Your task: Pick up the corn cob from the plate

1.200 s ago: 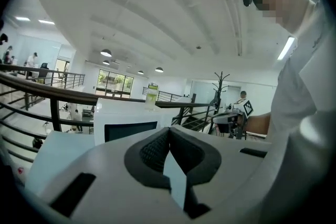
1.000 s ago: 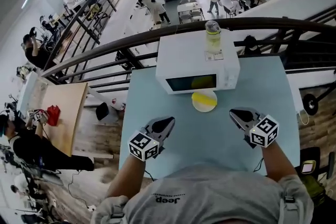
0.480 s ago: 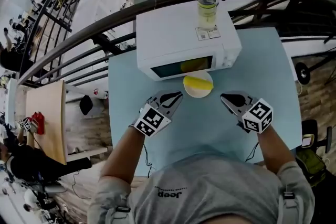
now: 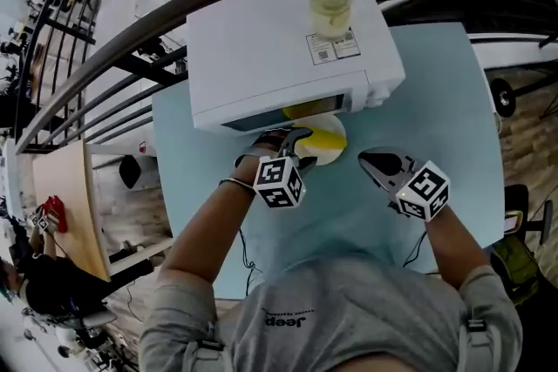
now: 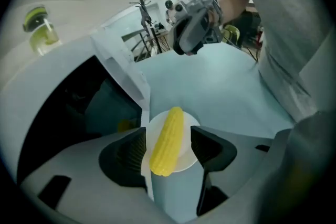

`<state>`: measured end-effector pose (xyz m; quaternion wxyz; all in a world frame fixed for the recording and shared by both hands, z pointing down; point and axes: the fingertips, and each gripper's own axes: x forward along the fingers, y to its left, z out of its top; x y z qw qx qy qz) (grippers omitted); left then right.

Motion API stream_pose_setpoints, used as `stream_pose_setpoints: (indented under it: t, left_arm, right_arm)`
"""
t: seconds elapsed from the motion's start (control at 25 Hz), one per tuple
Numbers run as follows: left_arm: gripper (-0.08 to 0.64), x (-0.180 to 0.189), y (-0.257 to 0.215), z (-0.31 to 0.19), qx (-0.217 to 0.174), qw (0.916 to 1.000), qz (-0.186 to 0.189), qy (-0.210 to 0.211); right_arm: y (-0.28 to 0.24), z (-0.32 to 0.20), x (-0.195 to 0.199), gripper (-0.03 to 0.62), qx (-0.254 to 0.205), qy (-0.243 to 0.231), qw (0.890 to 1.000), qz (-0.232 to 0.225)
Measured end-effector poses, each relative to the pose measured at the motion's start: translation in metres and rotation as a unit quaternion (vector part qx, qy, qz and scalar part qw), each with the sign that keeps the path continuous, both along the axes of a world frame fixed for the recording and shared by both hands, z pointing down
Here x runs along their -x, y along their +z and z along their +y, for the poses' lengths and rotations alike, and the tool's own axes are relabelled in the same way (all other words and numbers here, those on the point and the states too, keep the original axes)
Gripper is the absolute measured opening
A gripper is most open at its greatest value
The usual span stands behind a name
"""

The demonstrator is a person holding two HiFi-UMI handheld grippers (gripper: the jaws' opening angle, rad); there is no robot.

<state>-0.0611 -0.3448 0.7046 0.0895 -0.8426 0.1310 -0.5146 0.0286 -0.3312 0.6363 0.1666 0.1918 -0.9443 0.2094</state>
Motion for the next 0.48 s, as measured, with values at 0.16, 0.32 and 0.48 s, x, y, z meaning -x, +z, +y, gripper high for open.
stream_pose_setpoints:
  t: [0.16,0.32,0.48]
  left_arm:
    - [0.275,-0.007,0.035,-0.013,0.004,0.9969,-0.064,0.046]
    - [0.279,-0.007,0.062,-0.011,0.031,0.9923,-0.101,0.065]
    - [0.279,-0.009,0.077,-0.014,0.043,0.9904,-0.115,0.065]
  right_arm:
    - [0.023,-0.009,-0.001,0.006,0.016,0.001,1.0,-0.002]
    - [0.042,-0.008,0.001,0.006,0.038,0.004,0.999,-0.009]
    - [0.058,-0.012,0.002,0.006,0.051,0.005,0.999,-0.016]
